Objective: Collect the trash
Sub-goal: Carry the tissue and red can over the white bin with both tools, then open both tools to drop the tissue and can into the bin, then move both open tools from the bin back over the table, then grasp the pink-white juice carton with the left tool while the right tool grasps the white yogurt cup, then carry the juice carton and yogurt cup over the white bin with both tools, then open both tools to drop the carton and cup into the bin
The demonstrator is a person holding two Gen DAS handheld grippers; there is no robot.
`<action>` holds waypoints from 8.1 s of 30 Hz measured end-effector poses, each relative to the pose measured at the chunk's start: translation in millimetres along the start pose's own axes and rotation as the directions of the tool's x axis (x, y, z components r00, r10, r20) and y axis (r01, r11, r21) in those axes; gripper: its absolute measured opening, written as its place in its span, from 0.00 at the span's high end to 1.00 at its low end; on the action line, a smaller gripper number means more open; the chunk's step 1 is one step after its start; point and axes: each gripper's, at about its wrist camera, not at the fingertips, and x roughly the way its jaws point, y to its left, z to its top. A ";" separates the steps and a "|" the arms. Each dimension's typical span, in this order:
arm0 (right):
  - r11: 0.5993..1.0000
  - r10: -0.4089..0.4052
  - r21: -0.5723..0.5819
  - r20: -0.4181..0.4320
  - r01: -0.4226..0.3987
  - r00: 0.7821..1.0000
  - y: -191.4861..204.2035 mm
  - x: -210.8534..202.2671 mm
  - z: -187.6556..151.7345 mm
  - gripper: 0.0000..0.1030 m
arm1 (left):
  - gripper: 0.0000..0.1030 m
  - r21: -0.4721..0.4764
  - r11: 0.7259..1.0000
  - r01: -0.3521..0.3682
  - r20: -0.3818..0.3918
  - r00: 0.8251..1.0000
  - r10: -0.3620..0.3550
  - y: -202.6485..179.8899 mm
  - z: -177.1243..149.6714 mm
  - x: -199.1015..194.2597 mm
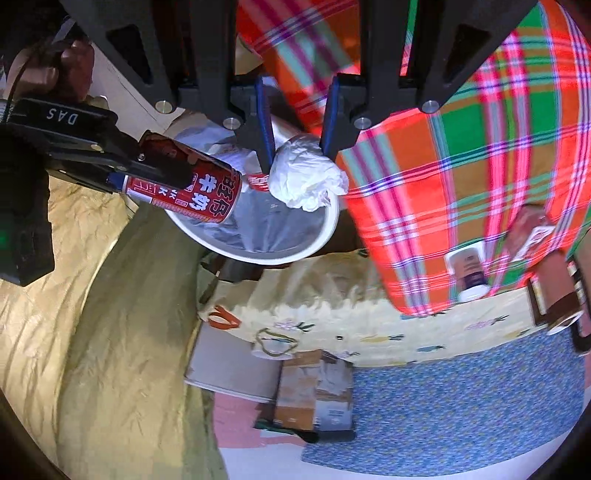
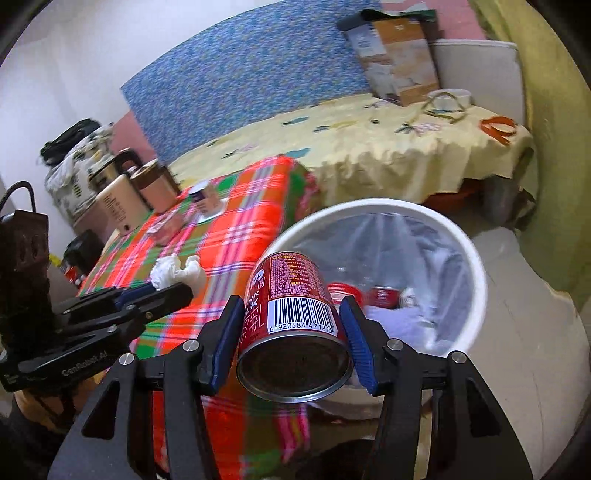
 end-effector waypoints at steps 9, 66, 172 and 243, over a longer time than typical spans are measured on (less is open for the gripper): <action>0.994 -0.098 0.048 -0.050 0.100 0.994 -32.2 9.7 -5.8 0.46 | 0.75 0.036 0.997 0.069 -0.048 0.997 -0.067 -24.4 10.8 35.7; 0.980 0.095 -0.165 -0.095 -0.109 0.991 107.3 62.7 44.2 0.44 | 0.58 -0.146 0.966 -0.213 0.001 0.977 0.215 158.8 -4.8 -39.1; 0.981 0.100 -0.167 0.019 -0.095 0.995 104.1 20.4 16.6 0.51 | 0.44 -0.172 0.948 -0.266 0.081 0.956 0.283 89.6 -27.9 -82.3; 0.981 -0.181 0.066 0.008 0.180 0.983 -31.9 -6.1 -1.1 0.39 | 0.42 0.042 0.999 0.015 -0.041 0.999 -0.013 -32.7 7.1 43.8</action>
